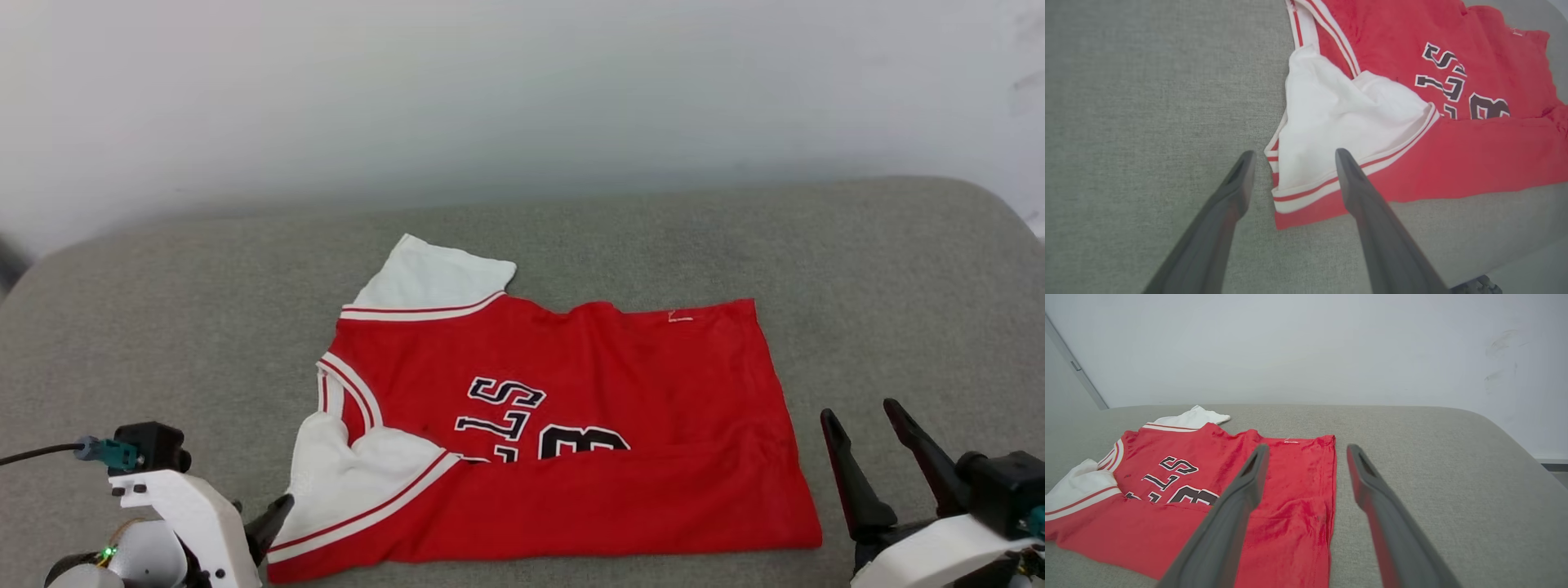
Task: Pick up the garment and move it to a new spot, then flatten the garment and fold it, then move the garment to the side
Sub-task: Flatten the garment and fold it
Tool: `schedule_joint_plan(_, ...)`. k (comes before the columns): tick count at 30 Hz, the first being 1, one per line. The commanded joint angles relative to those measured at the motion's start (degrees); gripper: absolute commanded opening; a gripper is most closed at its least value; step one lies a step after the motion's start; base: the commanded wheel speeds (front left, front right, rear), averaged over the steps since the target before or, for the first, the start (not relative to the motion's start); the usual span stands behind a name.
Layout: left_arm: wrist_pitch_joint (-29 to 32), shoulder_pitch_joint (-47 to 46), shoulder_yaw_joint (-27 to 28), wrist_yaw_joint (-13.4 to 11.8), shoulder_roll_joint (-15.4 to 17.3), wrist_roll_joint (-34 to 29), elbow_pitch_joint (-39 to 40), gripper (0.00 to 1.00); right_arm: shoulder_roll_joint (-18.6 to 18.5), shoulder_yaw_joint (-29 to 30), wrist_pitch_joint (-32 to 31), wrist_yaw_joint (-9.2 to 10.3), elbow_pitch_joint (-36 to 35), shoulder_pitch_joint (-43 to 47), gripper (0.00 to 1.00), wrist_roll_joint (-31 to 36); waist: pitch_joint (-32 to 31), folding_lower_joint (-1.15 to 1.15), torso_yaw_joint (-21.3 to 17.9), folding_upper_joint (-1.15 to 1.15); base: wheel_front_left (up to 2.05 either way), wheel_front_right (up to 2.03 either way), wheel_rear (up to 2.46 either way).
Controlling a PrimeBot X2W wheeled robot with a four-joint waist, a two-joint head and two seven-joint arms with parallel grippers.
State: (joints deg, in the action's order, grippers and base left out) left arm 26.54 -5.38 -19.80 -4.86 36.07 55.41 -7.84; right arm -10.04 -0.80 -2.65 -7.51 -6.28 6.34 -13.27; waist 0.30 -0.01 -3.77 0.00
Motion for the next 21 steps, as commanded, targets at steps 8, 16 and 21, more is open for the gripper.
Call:
schedule_joint_plan(8,6.47,0.50,-2.03,-2.35,0.35,1.35,-1.98,1.00,1.83,-0.37,-1.77,0.04,-4.37,-0.41,1.00,1.05,5.47,0.01,-2.93,0.00,0.00,0.00,0.00)
schedule_joint_plan(16,7.64,-0.63,-4.80,0.75,-5.31,3.88,-9.14,0.00,1.04,0.11,-4.37,0.05,-3.95,-1.27,1.00,-0.77,7.86,0.01,-3.33,0.00,0.00,0.00,0.00)
schedule_joint_plan(21,4.89,-1.10,-4.48,2.64,-5.60,3.29,-10.56,0.00,-0.75,2.63,-11.95,0.04,-2.54,-0.62,1.00,-4.78,7.08,0.01,-2.26,0.00,0.00,0.00,0.00)
